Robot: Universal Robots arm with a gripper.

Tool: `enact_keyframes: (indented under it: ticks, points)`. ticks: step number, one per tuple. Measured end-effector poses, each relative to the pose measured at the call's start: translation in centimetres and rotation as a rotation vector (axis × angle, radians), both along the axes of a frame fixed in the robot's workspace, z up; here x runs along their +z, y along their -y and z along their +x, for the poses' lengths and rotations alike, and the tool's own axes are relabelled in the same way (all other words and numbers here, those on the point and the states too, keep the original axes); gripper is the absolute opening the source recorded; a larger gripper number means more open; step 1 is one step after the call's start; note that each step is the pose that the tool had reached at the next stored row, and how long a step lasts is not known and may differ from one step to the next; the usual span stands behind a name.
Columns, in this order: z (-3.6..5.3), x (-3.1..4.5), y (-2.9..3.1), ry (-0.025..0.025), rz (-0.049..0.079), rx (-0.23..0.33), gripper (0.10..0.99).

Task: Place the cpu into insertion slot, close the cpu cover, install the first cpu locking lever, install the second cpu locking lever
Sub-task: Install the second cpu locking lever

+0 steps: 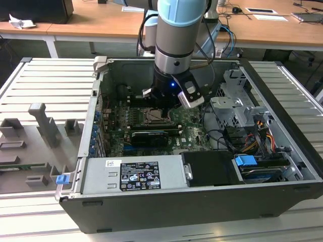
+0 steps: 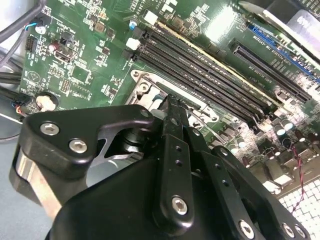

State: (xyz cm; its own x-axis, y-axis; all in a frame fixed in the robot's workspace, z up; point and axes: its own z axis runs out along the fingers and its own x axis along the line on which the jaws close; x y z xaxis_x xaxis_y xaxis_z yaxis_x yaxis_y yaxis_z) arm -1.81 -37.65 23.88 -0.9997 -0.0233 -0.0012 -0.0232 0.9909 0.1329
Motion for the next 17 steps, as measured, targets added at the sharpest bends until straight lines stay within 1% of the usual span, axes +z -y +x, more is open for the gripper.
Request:
enact_keyframes:
  ticks: [3,5,6,7,8,9,13,14,15,17]
  points:
    - [0.01,-0.08,0.17,-0.0001,0.001,0.006,0.106]
    - [-0.02,-0.1,0.4,-0.0001,0.007,0.007,0.106]
    - [-0.19,-0.1,0.55,-0.0001,0.017,0.007,0.106]
    - [-0.74,-0.11,0.63,0.0,0.027,0.007,0.106]
    - [-1.24,-0.14,0.74,0.0001,0.033,0.007,0.106]
    - [-1.38,-0.16,0.79,0.0,0.035,0.007,0.106]
    - [-1.4,-0.28,0.88,0.0,0.038,0.007,0.106]
    - [-1.43,-0.33,0.93,0.0001,0.043,0.007,0.106]
    - [-1.56,-0.49,0.96,0.0002,0.047,0.007,0.106]
    - [-2.12,-0.86,0.97,0.0001,0.051,0.007,0.106]
